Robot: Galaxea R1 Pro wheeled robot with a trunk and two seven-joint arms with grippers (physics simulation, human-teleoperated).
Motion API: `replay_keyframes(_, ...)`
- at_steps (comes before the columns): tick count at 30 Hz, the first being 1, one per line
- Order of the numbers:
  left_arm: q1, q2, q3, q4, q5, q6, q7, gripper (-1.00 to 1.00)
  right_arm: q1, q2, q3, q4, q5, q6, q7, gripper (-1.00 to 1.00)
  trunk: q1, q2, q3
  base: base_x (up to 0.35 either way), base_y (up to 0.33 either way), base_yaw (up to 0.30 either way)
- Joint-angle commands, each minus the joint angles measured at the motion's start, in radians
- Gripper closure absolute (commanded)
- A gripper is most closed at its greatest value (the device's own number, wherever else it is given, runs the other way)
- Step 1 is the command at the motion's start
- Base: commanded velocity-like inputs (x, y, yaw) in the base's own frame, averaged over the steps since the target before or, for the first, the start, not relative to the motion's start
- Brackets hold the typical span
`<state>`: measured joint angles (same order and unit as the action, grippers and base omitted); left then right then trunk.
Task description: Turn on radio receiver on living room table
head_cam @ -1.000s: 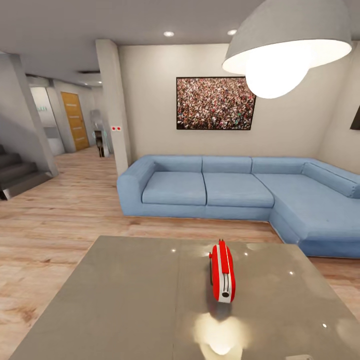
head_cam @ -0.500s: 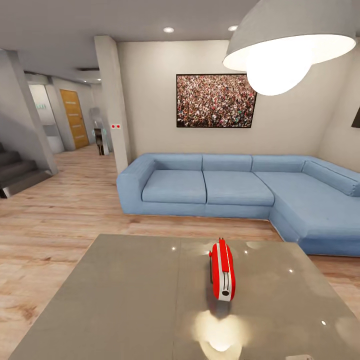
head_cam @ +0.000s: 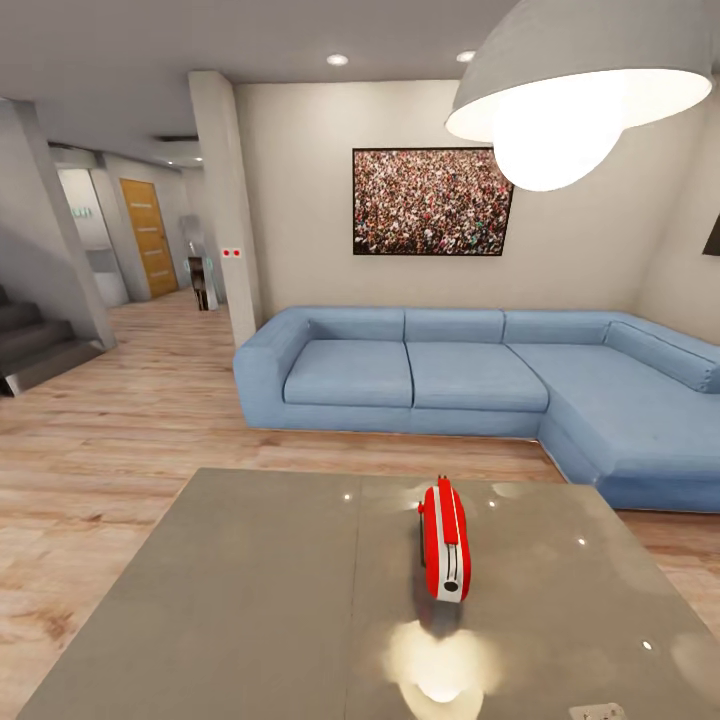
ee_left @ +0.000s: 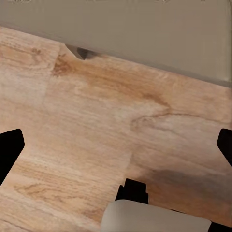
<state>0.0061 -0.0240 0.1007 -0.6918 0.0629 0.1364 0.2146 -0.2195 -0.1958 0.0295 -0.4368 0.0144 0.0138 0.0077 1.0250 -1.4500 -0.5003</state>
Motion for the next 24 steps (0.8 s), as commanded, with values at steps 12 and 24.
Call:
replay_keyframes(12,0.000,0.000,0.000,0.000,0.000,-0.030,-0.001,-1.00,-0.144,0.102,0.000,-0.329,-0.007,0.240,-0.009,-1.00,0.000,0.000,0.000,0.000,0.000,0.000)
replay_keyframes(24,0.000,0.001,0.000,0.000,0.000,-0.031,0.000,-1.00,-0.363,0.202,0.005,-0.475,-0.007,0.483,-0.006,-1.00,0.000,0.000,0.000,0.000,0.000,0.000)
